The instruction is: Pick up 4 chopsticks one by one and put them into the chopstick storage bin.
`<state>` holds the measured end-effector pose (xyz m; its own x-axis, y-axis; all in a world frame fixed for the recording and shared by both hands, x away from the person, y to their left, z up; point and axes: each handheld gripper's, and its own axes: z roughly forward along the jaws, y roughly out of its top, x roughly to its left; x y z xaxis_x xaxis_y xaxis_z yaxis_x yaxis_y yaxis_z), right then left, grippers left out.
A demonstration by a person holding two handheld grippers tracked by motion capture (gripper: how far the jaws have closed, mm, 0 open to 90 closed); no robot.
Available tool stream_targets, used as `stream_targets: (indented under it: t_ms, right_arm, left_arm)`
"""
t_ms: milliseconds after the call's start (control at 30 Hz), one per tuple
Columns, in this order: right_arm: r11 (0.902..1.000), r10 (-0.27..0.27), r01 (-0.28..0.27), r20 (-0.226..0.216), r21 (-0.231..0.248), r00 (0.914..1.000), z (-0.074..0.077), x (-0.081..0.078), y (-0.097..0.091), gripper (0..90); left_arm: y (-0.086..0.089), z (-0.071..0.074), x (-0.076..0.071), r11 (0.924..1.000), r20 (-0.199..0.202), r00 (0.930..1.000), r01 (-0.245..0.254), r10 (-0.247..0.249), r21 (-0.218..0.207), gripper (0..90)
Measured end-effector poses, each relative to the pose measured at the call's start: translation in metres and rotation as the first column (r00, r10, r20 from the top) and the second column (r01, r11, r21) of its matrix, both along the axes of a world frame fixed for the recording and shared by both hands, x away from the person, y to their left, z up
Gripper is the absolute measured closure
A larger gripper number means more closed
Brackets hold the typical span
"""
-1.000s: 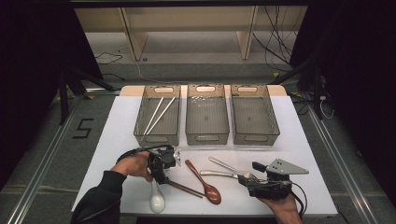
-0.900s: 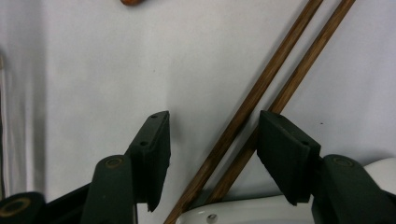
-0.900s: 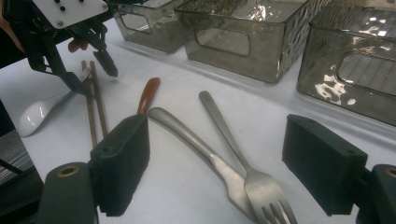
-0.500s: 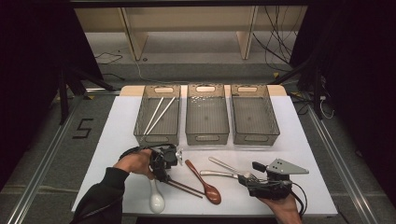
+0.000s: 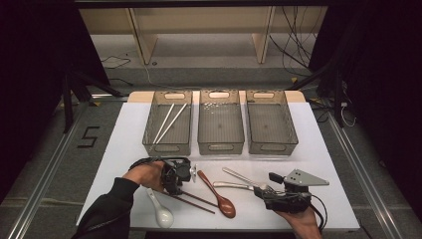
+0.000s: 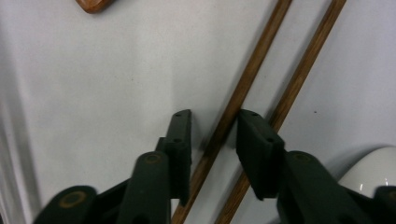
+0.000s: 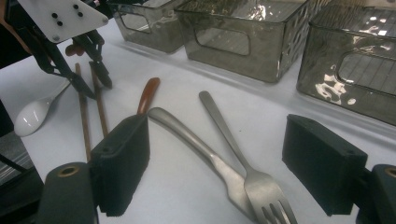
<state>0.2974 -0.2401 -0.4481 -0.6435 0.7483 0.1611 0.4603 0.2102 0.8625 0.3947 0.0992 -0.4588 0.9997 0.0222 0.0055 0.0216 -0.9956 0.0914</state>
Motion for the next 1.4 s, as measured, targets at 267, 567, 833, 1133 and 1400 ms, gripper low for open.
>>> stream_targets:
  t_ms: [267,567,833,1133,1400]
  right_arm:
    - [1.0,-0.001,0.001,-0.002,0.0,1.0,0.0,0.0,0.0,24.0]
    - [1.0,-0.001,0.001,-0.001,0.0,1.0,0.0,0.0,0.0,24.0]
    - [1.0,0.0,0.0,-0.002,0.0,1.0,0.0,0.0,0.0,24.0]
    - [1.0,0.0,0.0,-0.001,0.0,1.0,0.0,0.0,0.0,24.0]
    - [1.0,0.001,-0.001,-0.003,0.001,1.0,0.0,0.0,0.0,24.0]
  left_arm:
    - [-0.002,0.0,-0.003,0.9971,0.005,0.9973,0.074,-0.074,0.019,80.4]
    - [-0.001,0.001,-0.004,0.988,0.016,0.9881,0.153,-0.153,0.021,84.1]
    - [-0.001,0.001,-0.005,0.9845,0.03,0.9842,0.174,-0.174,0.026,84.8]
    - [0.002,0.009,-0.003,0.9809,0.052,0.9815,0.18,-0.184,0.074,84.9]
    - [0.008,0.013,-0.005,0.9809,0.051,0.9832,0.17,-0.175,0.094,84.9]
